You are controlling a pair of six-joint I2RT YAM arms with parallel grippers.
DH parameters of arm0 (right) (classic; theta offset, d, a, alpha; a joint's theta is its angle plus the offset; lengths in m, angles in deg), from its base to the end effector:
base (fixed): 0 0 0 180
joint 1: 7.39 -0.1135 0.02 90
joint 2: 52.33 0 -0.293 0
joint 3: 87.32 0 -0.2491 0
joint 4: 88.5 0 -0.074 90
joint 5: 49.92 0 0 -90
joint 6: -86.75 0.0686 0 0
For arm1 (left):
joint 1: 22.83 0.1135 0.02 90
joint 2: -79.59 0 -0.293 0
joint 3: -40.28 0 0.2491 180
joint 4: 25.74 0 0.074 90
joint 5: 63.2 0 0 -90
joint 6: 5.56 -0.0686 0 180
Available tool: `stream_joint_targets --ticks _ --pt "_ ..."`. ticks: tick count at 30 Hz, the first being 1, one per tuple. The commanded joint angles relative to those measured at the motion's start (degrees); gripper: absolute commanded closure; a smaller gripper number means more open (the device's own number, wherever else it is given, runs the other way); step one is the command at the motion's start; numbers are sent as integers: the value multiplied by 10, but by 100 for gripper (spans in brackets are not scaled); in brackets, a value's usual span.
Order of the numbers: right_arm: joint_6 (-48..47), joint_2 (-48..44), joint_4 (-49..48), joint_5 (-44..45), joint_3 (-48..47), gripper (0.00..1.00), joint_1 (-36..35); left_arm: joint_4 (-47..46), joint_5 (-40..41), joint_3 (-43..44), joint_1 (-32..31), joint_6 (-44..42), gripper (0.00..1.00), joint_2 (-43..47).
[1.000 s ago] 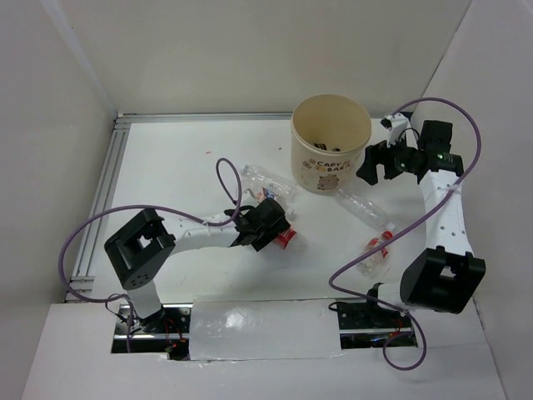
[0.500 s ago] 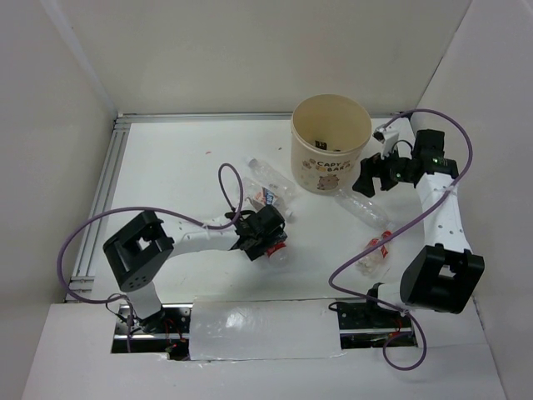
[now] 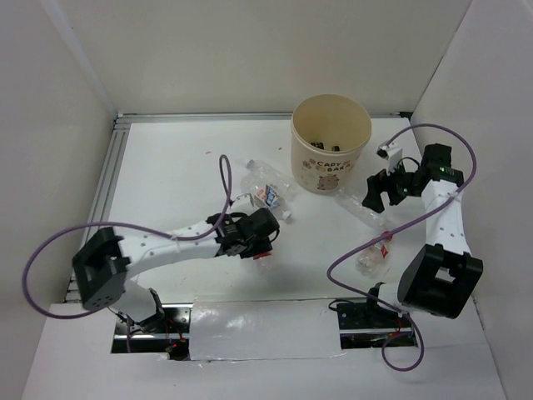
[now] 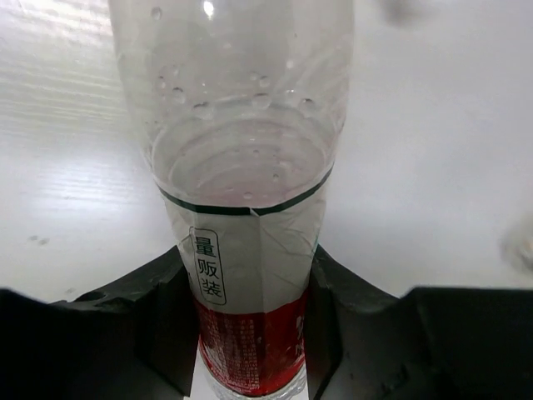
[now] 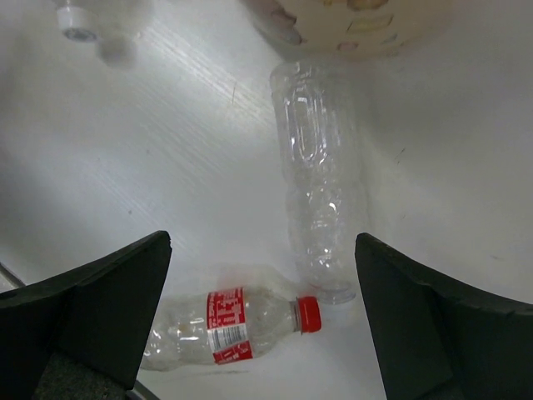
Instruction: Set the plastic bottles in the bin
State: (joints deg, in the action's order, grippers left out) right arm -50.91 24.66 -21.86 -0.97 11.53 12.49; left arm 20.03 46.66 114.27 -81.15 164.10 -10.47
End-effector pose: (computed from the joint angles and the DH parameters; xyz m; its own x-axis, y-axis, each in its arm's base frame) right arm 0.2604 -0.0462 0.3055 -0.5404 -0.3974 -0.7417 -0.6359 0.7701 0.0507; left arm 0.1905 -0.2644 0.2154 -0.7877 -0.4855 -0.3794 -0.3269 0.8512 -0.4105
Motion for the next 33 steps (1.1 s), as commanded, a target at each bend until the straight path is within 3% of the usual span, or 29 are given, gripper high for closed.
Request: stream_joint_targets --ticks 1,2,5,7,8,10,11,13,18,22,25,27,30,33 --pt "-56 -27 28 8 30 3 12 46 99 51 -26 -87 100 117" --pt "-63 -27 28 8 36 5 19 10 110 58 -26 -113 100 134" --pt "-96 -27 28 8 64 36 19 -90 163 83 -26 -242 100 168" --pt "-96 -21 8 8 77 53 24 -219 176 102 -10 -349 96 162" --pt "-96 -21 1 8 90 53 24 -249 176 138 -1 -371 96 134" --pt "-96 -21 -21 13 101 48 24 -328 176 188 24 -438 96 96" --pt "-96 -21 -28 21 108 32 24 -353 170 241 30 -458 95 75" --pt "-96 -26 -43 27 115 23 24 -395 154 299 42 -494 93 3" --pt "-96 -26 -72 41 133 1 24 -408 137 546 70 -549 88 -177" --pt "-68 -26 -117 55 151 1 24 -365 145 682 76 -573 66 -306" --pt "-60 -26 -152 61 156 1 24 -349 143 695 87 -567 40 -340" --pt "-60 -12 -169 66 156 1 24 -344 121 680 92 -555 18 -340" --pt "-53 17 -193 66 156 1 19 -332 84 680 98 -555 0 -340" --pt "-45 57 -216 60 156 1 14 -332 71 692 98 -555 0 -324"
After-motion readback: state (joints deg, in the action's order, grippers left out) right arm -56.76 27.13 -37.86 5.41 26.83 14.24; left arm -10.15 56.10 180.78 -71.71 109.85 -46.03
